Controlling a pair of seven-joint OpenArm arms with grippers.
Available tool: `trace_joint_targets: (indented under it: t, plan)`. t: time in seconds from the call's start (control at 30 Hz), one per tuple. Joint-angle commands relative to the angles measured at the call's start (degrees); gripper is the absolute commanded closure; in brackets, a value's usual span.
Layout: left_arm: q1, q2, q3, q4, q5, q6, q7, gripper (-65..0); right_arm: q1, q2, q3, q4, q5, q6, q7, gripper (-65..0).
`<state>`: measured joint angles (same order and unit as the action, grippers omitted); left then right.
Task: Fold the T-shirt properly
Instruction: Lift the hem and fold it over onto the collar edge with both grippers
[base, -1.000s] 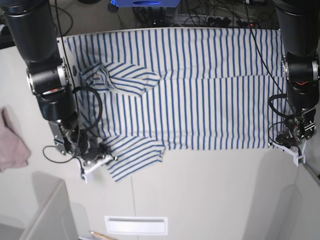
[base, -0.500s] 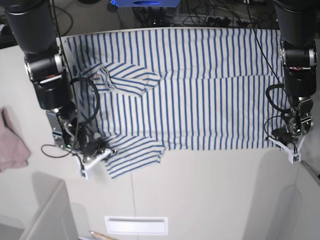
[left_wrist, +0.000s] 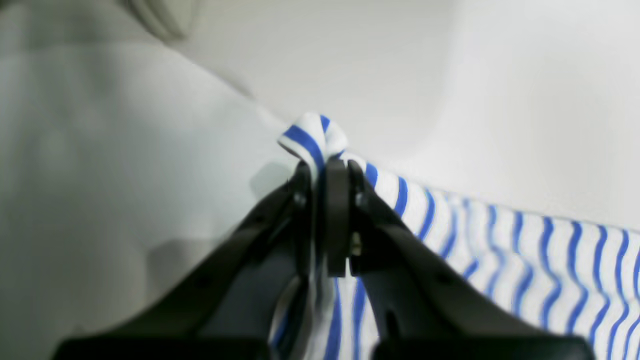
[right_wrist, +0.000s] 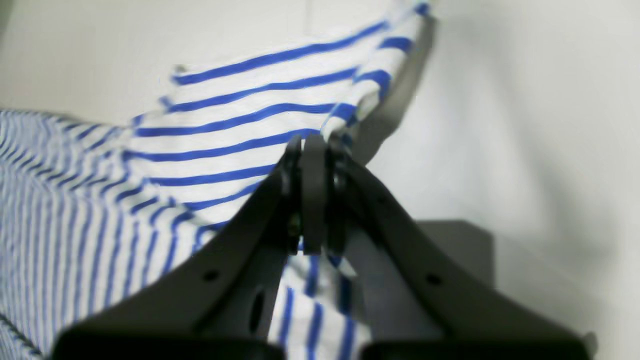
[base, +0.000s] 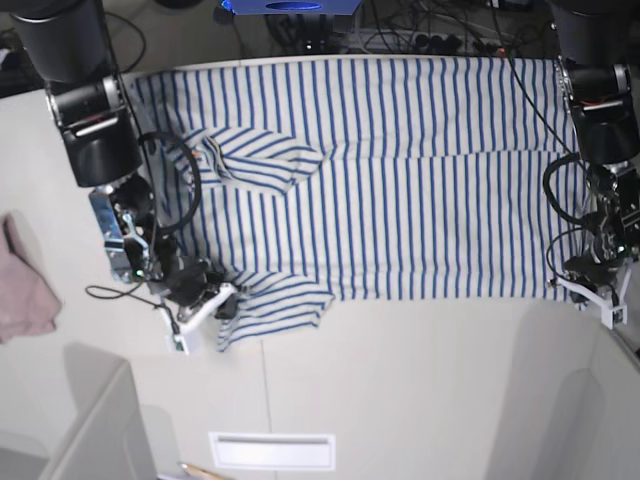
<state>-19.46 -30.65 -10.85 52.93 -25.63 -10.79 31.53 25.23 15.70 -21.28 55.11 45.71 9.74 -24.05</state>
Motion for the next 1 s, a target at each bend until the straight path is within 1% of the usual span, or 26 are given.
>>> trace_joint_targets:
  t: [0.0,0.1,0.13,0.2,0.33,0.4,0.47,0.53,0.57,0.63,0.8,0.83,0.97]
  plan:
    - [-0.36,-1.21,-0.44,2.24,-0.17,0.02,-0.80,0.0,1.01,0.87,2.16,2.25,0.31,0.50,1.68,0.0]
    - [2.80,-1.83,-0.97,5.05,-0.35,0.02,-0.80,0.0,-1.19,1.04,4.79,6.12,0.22,0.50,1.68,0.0]
    - [3.51,-2.18,-0.97,5.84,-0.44,0.02,-0.80,0.0,-1.72,1.75,5.15,7.26,0.22,0.50,1.68,0.0]
    - [5.44,-2.36,-0.97,7.60,-0.44,0.02,-0.80,0.0,-2.42,2.80,4.97,8.93,0.22,0.42,1.68,0.0]
    - [8.34,-2.36,-1.06,11.38,-0.44,0.02,-0.80,0.0,-3.56,3.07,5.32,9.55,0.22,0.42,1.59,0.0]
    - [10.19,-2.27,-3.43,13.32,-0.44,-0.07,-0.80,0.0,-3.92,3.33,5.41,9.46,0.22,0.42,1.59,0.0]
    - [11.68,-2.18,-6.25,15.69,-0.44,-2.00,-0.28,0.0,-4.27,4.03,4.97,9.28,0.22,0.42,1.59,0.0]
    - [12.21,-2.09,-8.88,17.62,-0.44,-4.64,3.77,0.0,-4.79,4.12,5.06,9.46,0.22,0.42,1.59,0.0]
    - [12.30,-2.00,-10.03,18.33,-0.44,-5.08,5.79,0.0,-4.88,4.30,5.06,9.46,0.22,0.42,1.59,0.0]
    - [12.56,-1.83,-11.08,19.56,-0.35,-5.08,7.64,0.0,-5.15,4.30,5.23,9.55,0.22,0.42,1.59,0.0]
    - [14.41,-1.57,-14.51,21.93,-0.44,-5.17,7.72,0.0,-6.64,4.56,5.50,12.10,0.22,0.42,1.68,0.0]
    - [15.11,-1.57,-15.13,22.72,-0.44,-5.17,7.72,0.0,-7.17,5.09,5.50,12.89,0.22,0.42,1.68,0.0]
    - [17.75,-1.39,-15.83,26.15,-0.44,-5.26,7.72,0.0,-8.66,5.70,5.67,16.32,0.22,0.33,1.77,0.0]
